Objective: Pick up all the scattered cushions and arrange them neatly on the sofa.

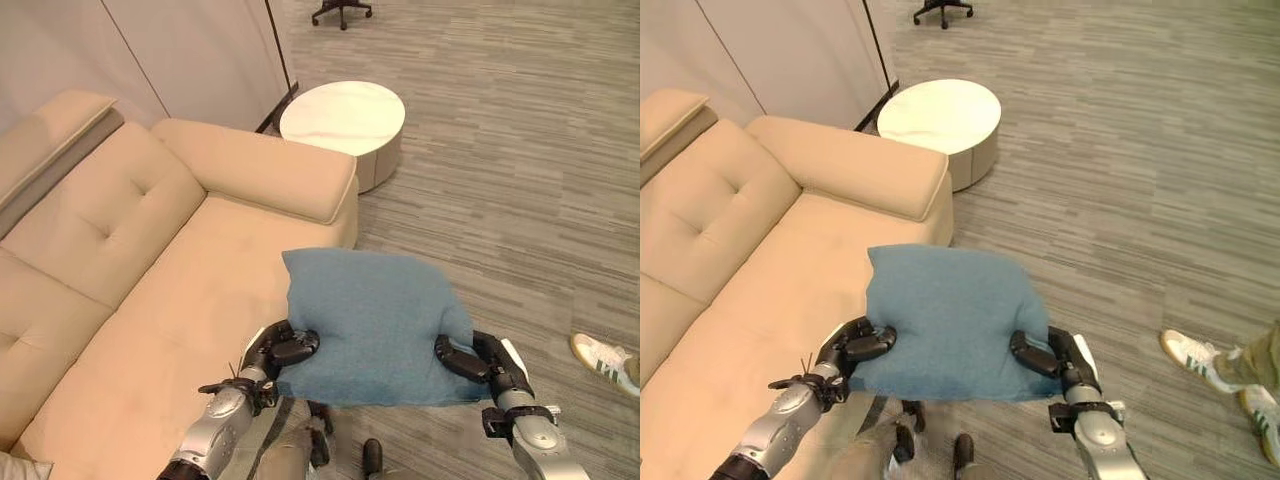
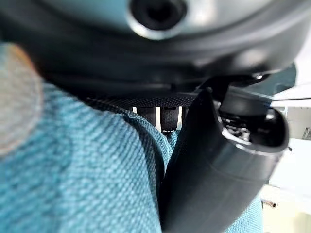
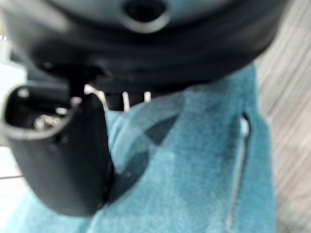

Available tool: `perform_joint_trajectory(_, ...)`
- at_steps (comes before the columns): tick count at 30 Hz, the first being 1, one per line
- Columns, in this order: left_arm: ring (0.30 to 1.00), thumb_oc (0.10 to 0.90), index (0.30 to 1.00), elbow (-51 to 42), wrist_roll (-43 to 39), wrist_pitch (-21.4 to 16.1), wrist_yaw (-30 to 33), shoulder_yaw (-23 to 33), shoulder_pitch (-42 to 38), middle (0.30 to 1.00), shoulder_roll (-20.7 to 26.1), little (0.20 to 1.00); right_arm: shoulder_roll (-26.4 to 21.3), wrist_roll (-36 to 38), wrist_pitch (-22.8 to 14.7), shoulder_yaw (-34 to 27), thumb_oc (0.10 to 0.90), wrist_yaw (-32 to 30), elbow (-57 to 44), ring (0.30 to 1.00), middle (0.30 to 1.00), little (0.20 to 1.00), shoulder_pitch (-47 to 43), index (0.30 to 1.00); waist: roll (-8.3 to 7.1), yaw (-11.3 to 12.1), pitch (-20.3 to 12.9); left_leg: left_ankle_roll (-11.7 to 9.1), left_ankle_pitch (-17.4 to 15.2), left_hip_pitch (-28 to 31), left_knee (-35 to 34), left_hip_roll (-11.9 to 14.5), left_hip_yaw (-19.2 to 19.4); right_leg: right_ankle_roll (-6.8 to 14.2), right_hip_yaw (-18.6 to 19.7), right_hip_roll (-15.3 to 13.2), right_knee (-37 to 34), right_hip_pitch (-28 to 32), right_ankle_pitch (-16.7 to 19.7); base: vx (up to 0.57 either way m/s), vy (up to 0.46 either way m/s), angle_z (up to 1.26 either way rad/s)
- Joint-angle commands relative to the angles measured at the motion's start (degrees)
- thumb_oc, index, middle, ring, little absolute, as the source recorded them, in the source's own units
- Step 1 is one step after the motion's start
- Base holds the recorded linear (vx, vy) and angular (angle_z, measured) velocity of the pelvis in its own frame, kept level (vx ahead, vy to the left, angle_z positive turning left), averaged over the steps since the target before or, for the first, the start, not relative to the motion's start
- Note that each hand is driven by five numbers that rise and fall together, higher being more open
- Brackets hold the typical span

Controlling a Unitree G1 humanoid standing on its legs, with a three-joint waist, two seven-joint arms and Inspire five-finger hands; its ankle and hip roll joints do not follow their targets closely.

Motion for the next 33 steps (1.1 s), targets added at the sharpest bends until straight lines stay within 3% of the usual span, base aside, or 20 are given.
perform_joint_trajectory(1,0.3,0.4,0.3,-10.99,-2.95,-7.16,-4.36,0.54,-6.19,0.3,-3.11,0.3,3.01,-0.4,-8.45,4.16,0.4,4.42,-9.46,0.3,0.3,0.3,-8.28,0.3,-1.85,3.85,-6.56,3.98,1.9,7.73,-5.15,-2.9,-2.71,11.27,2.32,-0.8,8.38,3.3,-2.44,0.35,-0.014,-0.72)
perform_joint_trajectory(3,0.3,0.4,0.3,-11.04,-2.25,-6.75,-4.16,1.01,-6.27,0.3,-2.17,0.3,3.5,-1.02,-8.35,4.89,0.4,4.86,-9.26,0.3,0.3,0.3,-8.84,0.3,-2.12,4.61,-7.4,5.6,0.36,10.01,-5.44,-2.63,-2.11,16.32,0.46,-3.22,19.81,0.46,3.16,0.25,-0.012,-0.48)
perform_joint_trajectory(4,0.3,0.4,0.3,-11.04,-2.25,-6.75,-4.16,1.01,-6.26,0.3,-2.18,0.3,3.49,-1.02,-8.35,4.89,0.4,4.86,-9.26,0.3,0.3,0.3,-8.84,0.3,-2.09,4.65,-7.46,5.6,0.36,9.95,-5.43,-2.59,-2.09,16.31,0.49,-3.19,19.79,0.4,3.2,0.18,-0.006,0.04)
perform_joint_trajectory(5,0.3,0.4,0.3,-11.05,-2.08,-6.6,-4.26,0.9,-6.19,0.3,-1.6,0.3,3.49,-1.3,-8.16,4.88,0.4,5.18,-9.47,0.3,0.3,0.3,-8.36,0.3,-1.84,4.19,-7.39,6.25,-0.64,11.51,-5.2,-2.56,-2.54,18.84,-0.6,-4.84,25.34,-1.15,6.55,0.31,-0.014,0.23)
perform_joint_trajectory(6,0.3,0.4,0.3,-11.04,-1.72,-6.72,-3.69,0.99,-6.5,0.3,-1.16,0.3,3.81,-2.4,-7.81,4.72,0.4,5.51,-9.84,0.3,0.3,0.3,-7.45,0.3,-0.47,2.5,-6.58,6.88,-2.29,15.16,-5.29,-1.97,-5.09,19.22,-1.62,-8.08,34.38,-5.86,8.3,0.43,-0.048,0.45)
perform_joint_trajectory(7,0.3,0.4,0.3,-10.99,-1.41,-6.72,-3.61,0.88,-6.94,0.3,-1.12,0.3,3.75,-2.68,-7.66,4.47,0.4,5.54,-10.0,0.3,0.3,0.3,-7.14,0.3,0.38,1.58,-6.21,6.68,-3.09,16.48,-5.1,-1.55,-6.76,17.76,-1.5,-10.27,35.09,-8.02,7.15,0.41,-0.073,0.65)
perform_joint_trajectory(10,0.3,0.4,0.3,-10.55,-0.81,-6.71,-3.98,0.39,-7.48,0.3,-1.18,0.3,3.67,-2.26,-7.65,3.48,0.4,5.59,-10.54,0.3,0.3,0.3,-6.33,0.3,1.69,-0.14,-5.7,5.73,-4.3,17.91,-4.44,-0.66,-9.67,14.8,-0.6,-13.43,32.11,-11.33,4.28,0.28,-0.167,1.36)
perform_joint_trajectory(12,0.3,0.4,0.3,-10.09,0.56,-6.86,-4.95,-0.57,-7.31,0.3,-1.12,0.3,3.54,-1.22,-7.83,1.35,0.4,5.17,-10.38,0.3,0.3,0.3,-4.65,0.3,1.31,-3.17,-5.64,3.46,-6.3,19.88,-3.95,-0.27,-14.53,13.99,6.45,-14.74,20.31,-12.8,2.62,0.38,-0.365,1.17)
perform_joint_trajectory(14,0.3,0.4,0.3,-10.14,1.16,-6.95,-4.99,-1.2,-7.07,0.3,-1.38,0.3,3.45,-1.09,-7.75,0.84,0.4,4.92,-10.34,0.3,0.3,0.3,-4.08,0.3,0.4,-5.21,-5.58,2.18,-7.22,20.78,-4.3,-0.25,-17.79,15.55,15.91,-12.68,12.68,-13.66,4.86,0.26,-0.272,1.26)
perform_joint_trajectory(15,0.3,0.4,0.3,-10.15,1.16,-6.95,-4.99,-1.2,-7.08,0.3,-1.38,0.3,3.45,-1.09,-7.76,0.84,0.4,4.92,-10.34,0.3,0.3,0.3,-4.08,0.3,0.4,-5.2,-5.52,2.18,-7.24,20.84,-4.29,-0.23,-17.78,15.55,15.91,-12.67,12.66,-13.59,4.86,0.2,-0.306,1.26)
perform_joint_trajectory(16,0.3,0.4,0.3,-9.79,1.97,-6.59,-4.7,-1.66,-7.15,0.3,-1.73,0.3,3.86,-1.77,-7.67,-0.01,0.4,4.52,-11.01,0.3,0.3,0.3,-3.36,0.3,-1.22,-4.73,-5.75,1.41,-8.55,20.49,-2.74,-0.1,-19.7,15.96,16.73,-11.94,10.24,-12.5,3.34,0.13,-0.331,1.13)
perform_joint_trajectory(19,0.3,0.4,0.3,-9.71,2.19,-6.75,-4.37,-1.43,-7.61,0.3,-2.09,0.3,3.55,-2.01,-7.92,1.21,0.4,4.83,-10.06,0.3,0.3,0.3,-4.55,0.3,-1.42,-4.23,-6.06,0.44,-7.84,20.33,-2.7,1.99,-21.81,15.57,14.94,-10.38,10.74,-12.32,3.04,0.12,-0.297,0.95)
perform_joint_trajectory(21,0.3,0.4,0.3,-9.42,1.83,-6.82,-4.18,-0.67,-6.81,0.3,-2.03,0.3,2.46,-1.88,-8.73,1.56,0.4,4.85,-9.42,0.3,0.3,0.3,-5.63,0.3,-1.69,-2.91,-6.33,-1.02,-6.32,18.59,-1.5,3.88,-24.09,13.75,10.07,-9.24,9.48,-10.3,1.84,0.08,-0.275,0.69)
perform_joint_trajectory(24,0.3,0.4,0.3,-9.5,1.65,-6.63,-4.01,-0.46,-6.18,0.3,-2.24,0.3,1.36,-1.8,-9.08,1.29,0.4,4.36,-9.71,0.3,0.3,0.3,-6.19,0.3,-1.95,-2.55,-6.03,-1.38,-5.31,16.61,0.46,5.39,-21.6,12.92,5.78,-9.74,9.05,-8.32,0.88,0.03,-0.107,0.8)
perform_joint_trajectory(25,0.3,0.4,0.3,-9.1,1.59,-6.47,-3.92,-0.46,-5.88,0.3,-2.66,0.3,0.46,-2.83,-9.17,0.84,0.4,3.72,-10.58,0.3,0.3,0.3,-6.48,0.3,-2.38,-2.88,-5.51,-0.85,-4.19,15.08,1.3,7.93,-13.39,12.83,1.32,-10.86,8.42,-6.31,0.33,-0.02,-0.052,0.95)
perform_joint_trajectory(26,0.3,0.4,0.3,-9.03,1.86,-6.31,-3.64,-0.41,-5.89,0.3,-2.52,0.3,0.14,-3.37,-9.31,0.51,0.4,3.26,-11.39,0.3,0.3,0.3,-6.68,0.3,-2.62,-3.07,-5.38,-0.52,-3.41,14.16,1.29,8.99,-9.08,12.87,-0.92,-11.21,7.87,-5.34,0.25,-0.02,-0.052,1.19)
perform_joint_trajectory(27,0.3,0.4,0.3,-9.05,1.87,-6.29,-3.63,-0.4,-5.89,0.3,-2.52,0.3,0.15,-3.38,-9.31,0.51,0.4,3.25,-11.38,0.3,0.3,0.3,-6.7,0.3,-2.63,-3.13,-5.39,-0.52,-3.41,14.11,1.32,8.97,-9.13,12.88,-0.99,-11.22,7.79,-5.3,0.28,0.03,0.004,1.28)
perform_joint_trajectory(28,0.3,0.4,0.3,-8.8,2.74,-6.08,-3.38,-0.02,-6.38,0.3,-2.15,0.3,-0.41,-5.1,-9.52,0.07,0.4,2.34,-12.36,0.3,0.3,0.3,-7.19,0.3,-2.69,-2.9,-5.63,-0.89,-1.29,11.88,0.41,9.53,-3.13,13.26,-4.26,-11.5,6.59,-3.63,0.23,0.07,0.038,1.27)
perform_joint_trajectory(31,0.3,0.4,0.3,-8.62,3.33,-5.99,-2.91,0.46,-6.99,0.3,-1.72,0.3,-0.55,-7.08,-8.9,0.54,0.4,0.84,-12.54,0.3,0.3,0.3,-9.2,0.3,-3.03,-1.61,-5.47,-2.63,4.16,6.36,-2.3,11.22,1.89,13.44,-7.46,-11.64,5.29,-1.01,-0.52,0.14,0.104,1.14)
perform_joint_trajectory(33,0.3,0.4,0.3,-8.49,2.65,-5.67,-3.1,1.69,-5.85,0.3,-1.32,0.3,0.52,-7.75,-8.78,1.87,0.4,1.12,-11.94,0.3,0.3,0.3,-10.02,0.3,-2.83,-0.6,-6.94,-1.9,3.79,8.98,-6.67,10.72,2.47,14.7,-9.73,-11.37,4.86,0.87,-1.39,0.21,0.158,0.53)
